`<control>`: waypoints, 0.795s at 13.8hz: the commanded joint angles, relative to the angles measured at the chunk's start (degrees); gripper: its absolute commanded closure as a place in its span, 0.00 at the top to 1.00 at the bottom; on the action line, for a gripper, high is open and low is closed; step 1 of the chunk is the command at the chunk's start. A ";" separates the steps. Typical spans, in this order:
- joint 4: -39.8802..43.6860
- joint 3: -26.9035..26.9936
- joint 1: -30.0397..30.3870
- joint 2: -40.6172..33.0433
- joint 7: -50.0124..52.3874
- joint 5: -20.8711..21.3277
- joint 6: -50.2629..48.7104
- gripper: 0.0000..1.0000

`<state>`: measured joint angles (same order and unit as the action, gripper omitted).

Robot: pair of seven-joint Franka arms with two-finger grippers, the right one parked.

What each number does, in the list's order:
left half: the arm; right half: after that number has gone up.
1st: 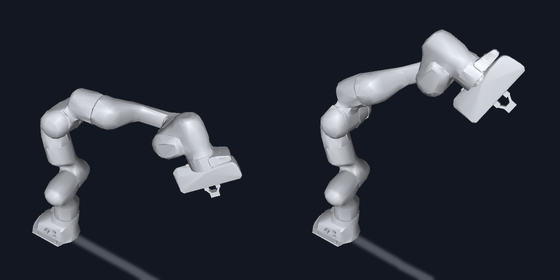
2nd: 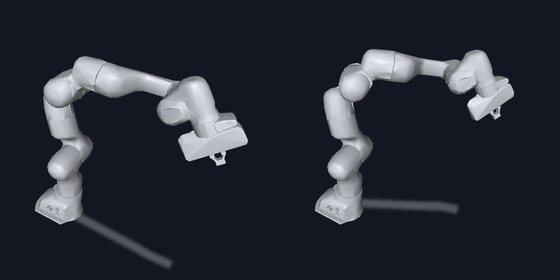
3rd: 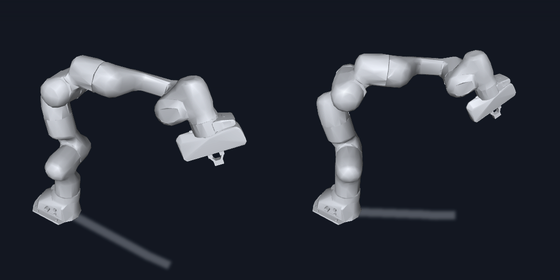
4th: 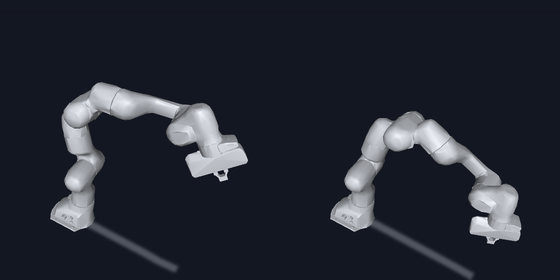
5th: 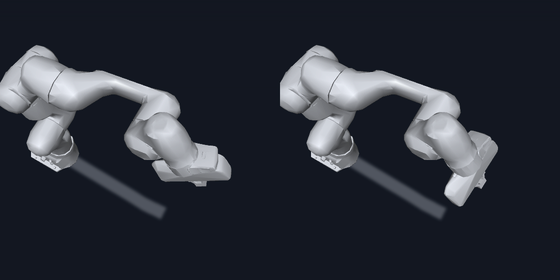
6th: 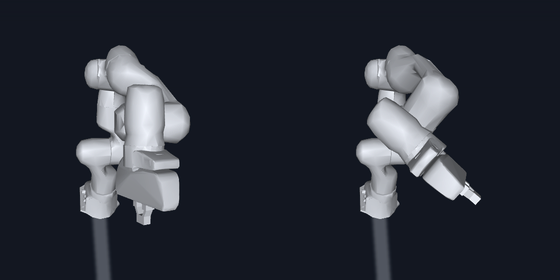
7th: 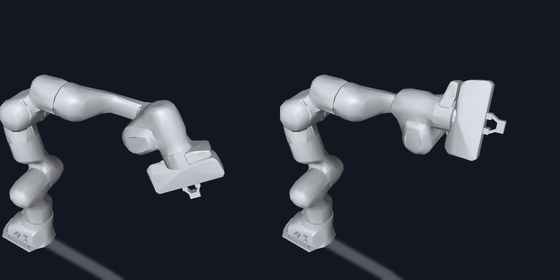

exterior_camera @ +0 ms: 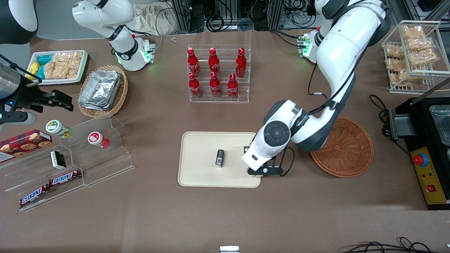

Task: Place sandwich from basket to tray
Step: 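Carry the sandwich with the left gripper over to the white tray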

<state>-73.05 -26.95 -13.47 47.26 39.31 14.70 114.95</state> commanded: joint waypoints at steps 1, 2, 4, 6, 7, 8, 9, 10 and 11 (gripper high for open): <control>3.00 0.06 -1.03 3.97 -0.72 1.20 2.89 0.00; 2.83 0.06 -1.46 4.76 -0.72 1.21 3.86 0.00; 2.48 0.06 -1.91 6.00 -0.55 2.77 5.10 0.00; 1.51 0.06 -1.91 6.35 -0.02 4.45 5.19 0.09; 1.42 0.06 -1.82 6.18 0.42 4.54 5.19 0.30; 1.42 0.06 -1.73 6.00 0.42 4.63 5.19 0.97; 1.42 0.06 -1.47 5.83 0.33 4.72 5.19 1.00; 1.42 0.06 -1.47 5.48 0.33 4.72 5.19 1.00; 1.42 0.06 -1.21 4.78 0.42 4.63 5.02 1.00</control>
<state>-72.47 -26.95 -14.68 52.91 38.90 18.10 120.29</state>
